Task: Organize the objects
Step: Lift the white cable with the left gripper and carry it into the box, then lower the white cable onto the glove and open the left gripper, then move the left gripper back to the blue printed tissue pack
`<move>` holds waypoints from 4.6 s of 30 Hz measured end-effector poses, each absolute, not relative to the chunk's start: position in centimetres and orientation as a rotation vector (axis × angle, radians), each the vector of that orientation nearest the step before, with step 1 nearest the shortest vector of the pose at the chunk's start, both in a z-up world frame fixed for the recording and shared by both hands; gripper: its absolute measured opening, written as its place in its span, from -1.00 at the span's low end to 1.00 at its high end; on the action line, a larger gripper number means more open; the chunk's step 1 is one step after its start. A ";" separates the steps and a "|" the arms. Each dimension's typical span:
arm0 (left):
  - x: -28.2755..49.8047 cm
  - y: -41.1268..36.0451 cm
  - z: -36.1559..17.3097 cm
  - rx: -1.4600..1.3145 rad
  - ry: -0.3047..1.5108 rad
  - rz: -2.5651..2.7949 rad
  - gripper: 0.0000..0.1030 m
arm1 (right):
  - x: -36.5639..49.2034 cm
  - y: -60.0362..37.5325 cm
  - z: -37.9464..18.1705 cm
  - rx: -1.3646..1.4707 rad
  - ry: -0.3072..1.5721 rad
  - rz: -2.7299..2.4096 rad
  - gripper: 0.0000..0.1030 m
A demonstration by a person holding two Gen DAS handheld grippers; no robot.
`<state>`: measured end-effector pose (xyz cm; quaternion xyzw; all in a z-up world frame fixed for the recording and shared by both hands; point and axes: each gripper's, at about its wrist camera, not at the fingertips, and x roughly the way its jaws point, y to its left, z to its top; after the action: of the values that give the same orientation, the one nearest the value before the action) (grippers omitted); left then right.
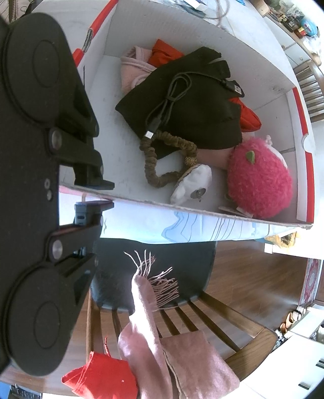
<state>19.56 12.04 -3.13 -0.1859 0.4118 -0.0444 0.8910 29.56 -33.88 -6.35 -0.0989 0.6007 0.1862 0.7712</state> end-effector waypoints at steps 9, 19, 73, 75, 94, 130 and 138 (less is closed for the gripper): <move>20.6 7.5 2.3 -0.337 0.750 -0.248 -0.91 | 29.6 -33.8 -6.4 -0.221 1.304 0.411 -0.84; 22.9 -1.4 4.2 -0.184 0.706 -0.459 -0.91 | 29.7 -33.8 -6.5 -0.224 1.301 0.420 -0.84; 26.2 -10.2 -10.6 -0.133 1.071 -0.604 0.29 | 29.6 -33.7 -6.7 -0.240 1.304 0.428 -0.83; 25.8 -9.9 -10.0 -0.126 1.049 -0.599 0.29 | 29.6 -33.7 -6.7 -0.243 1.305 0.427 -0.83; 21.4 -5.2 -4.0 -0.059 0.775 -0.471 0.33 | 29.4 -33.2 -6.7 -0.264 1.310 0.414 -0.85; 15.6 16.1 -5.9 -0.122 0.694 -0.008 1.00 | 29.3 -31.7 -5.9 -0.302 1.320 0.336 -0.85; 17.0 21.8 -8.1 -0.076 0.804 0.093 1.00 | 29.3 -31.3 -6.1 -0.299 1.328 0.312 -0.85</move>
<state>17.05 21.77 -8.10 -0.0371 0.3912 0.0452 0.9184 29.34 -31.29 -6.13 -0.1375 0.6114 0.1435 0.7660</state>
